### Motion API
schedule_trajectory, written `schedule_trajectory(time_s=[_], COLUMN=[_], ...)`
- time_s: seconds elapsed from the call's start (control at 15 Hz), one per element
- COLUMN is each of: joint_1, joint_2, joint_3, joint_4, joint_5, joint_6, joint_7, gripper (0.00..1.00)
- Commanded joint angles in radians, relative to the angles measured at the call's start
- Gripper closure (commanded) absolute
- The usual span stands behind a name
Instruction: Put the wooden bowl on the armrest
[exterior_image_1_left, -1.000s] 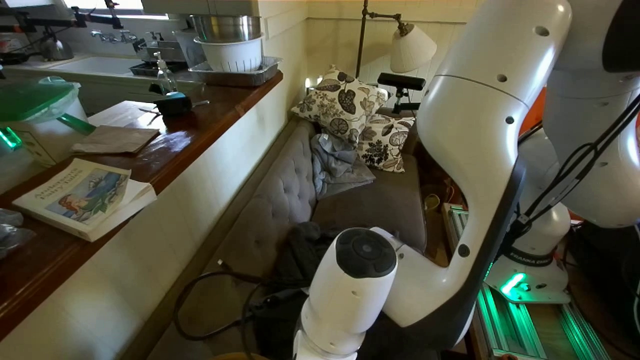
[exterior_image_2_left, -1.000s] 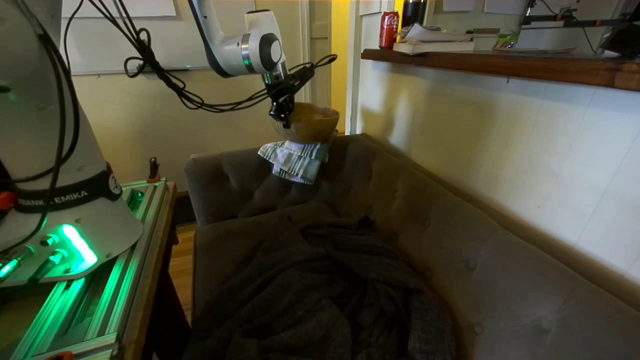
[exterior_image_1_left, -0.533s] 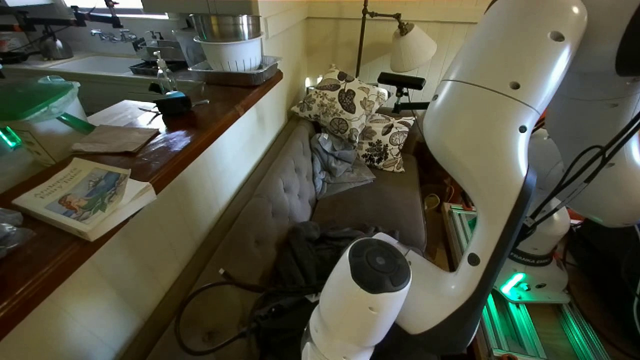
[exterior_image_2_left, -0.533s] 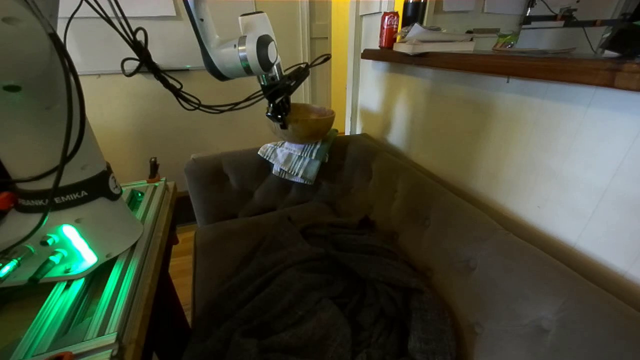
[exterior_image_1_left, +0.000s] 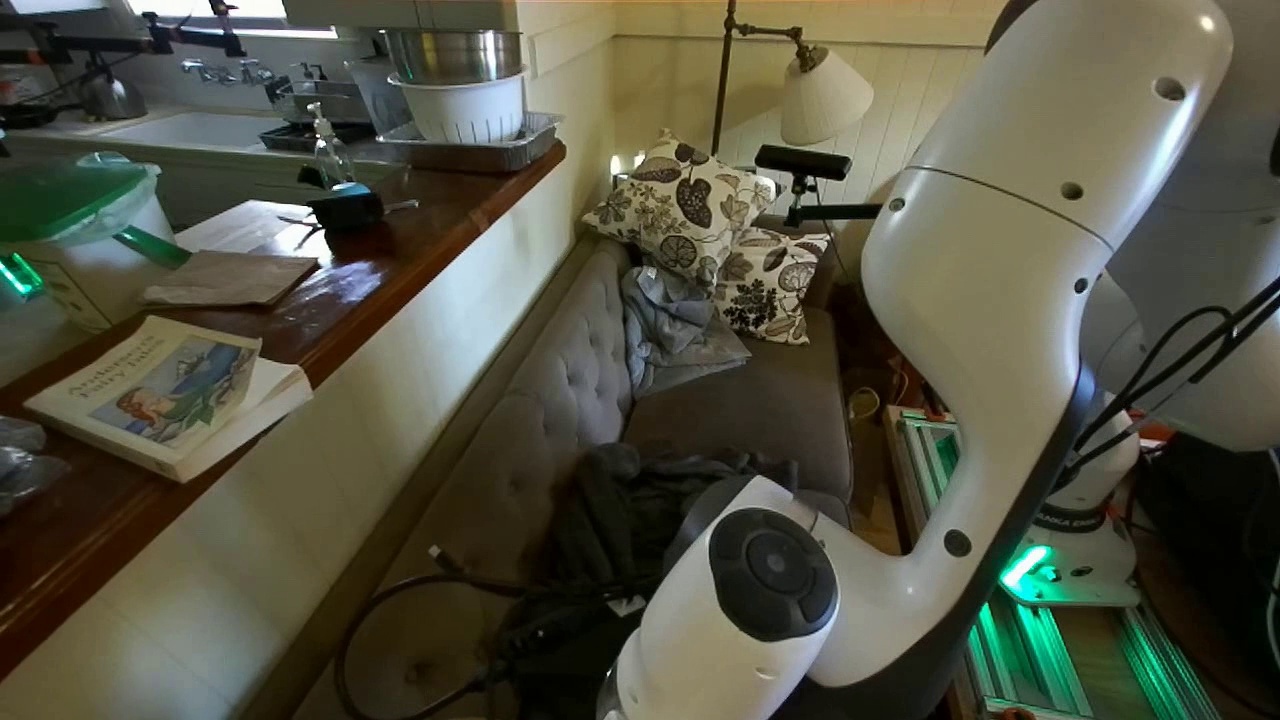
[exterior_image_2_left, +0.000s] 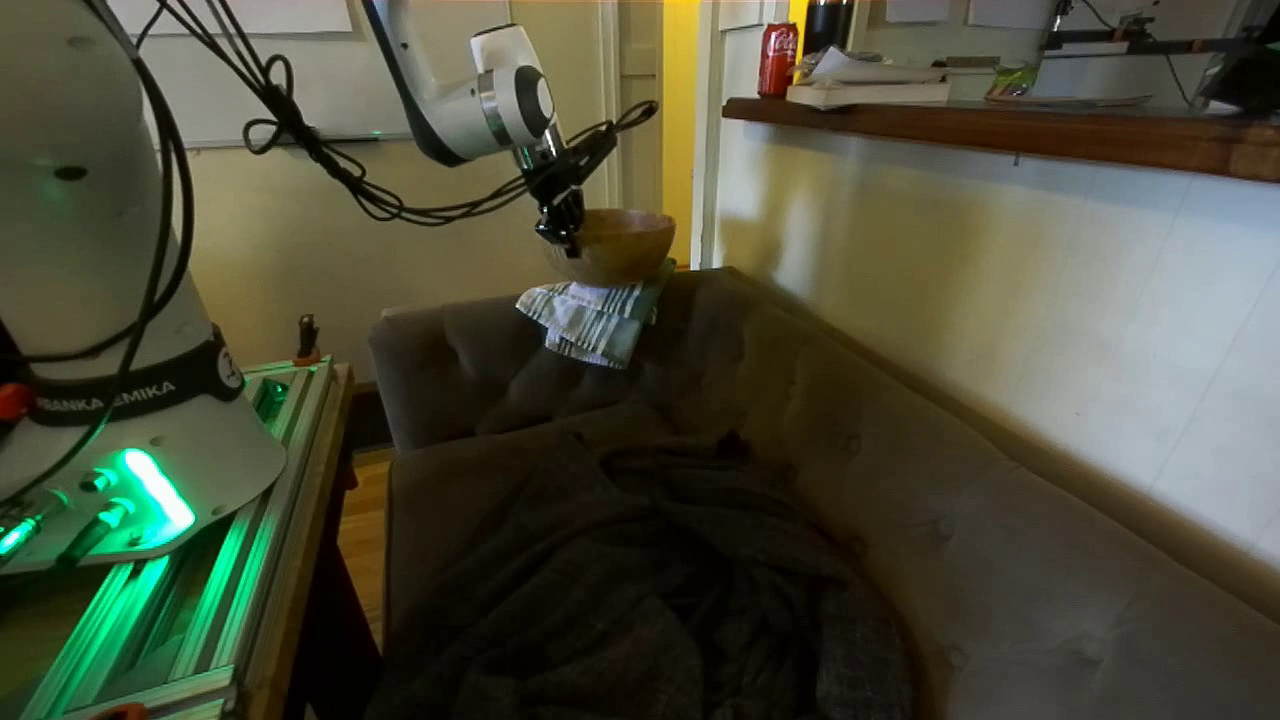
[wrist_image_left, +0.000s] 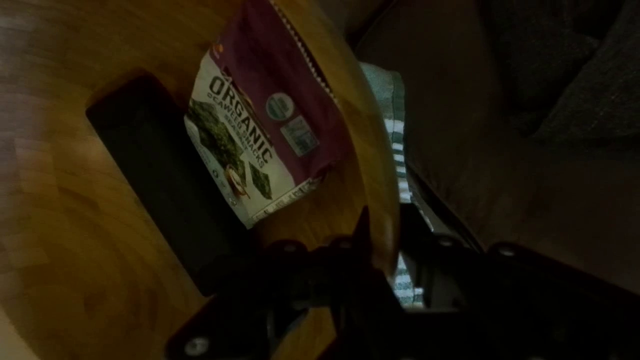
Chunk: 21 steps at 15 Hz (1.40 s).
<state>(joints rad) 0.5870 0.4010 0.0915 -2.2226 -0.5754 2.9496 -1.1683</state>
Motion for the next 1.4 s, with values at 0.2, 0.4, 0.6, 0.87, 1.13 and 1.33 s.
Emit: schedule_trajectory(time_s=[0.2,0.4,0.6,0.87,1.13,1.33], joint_1=[0.036,0.032,0.032,-0.036,-0.114,-0.144], joint_2=[0.003,0.002,0.001,-0.018,-0.035,-0.026], joint_3=[-0.023,-0.018,-0.018,0.054,0.153,0.199], joint_4=[0.032,0.039,0.047,0.051,0.065,0.090], joint_5=[-0.003,0.001,0.001,-0.024,0.020,0.028], joint_6=[-0.014,-0.018,-0.020,-0.122,-0.342,-0.429], joint_7=[0.017,0.012,0.013,0.024,-0.012,-0.021], gripper=[0.59,0.43,0.23,0.00,0.00,0.00])
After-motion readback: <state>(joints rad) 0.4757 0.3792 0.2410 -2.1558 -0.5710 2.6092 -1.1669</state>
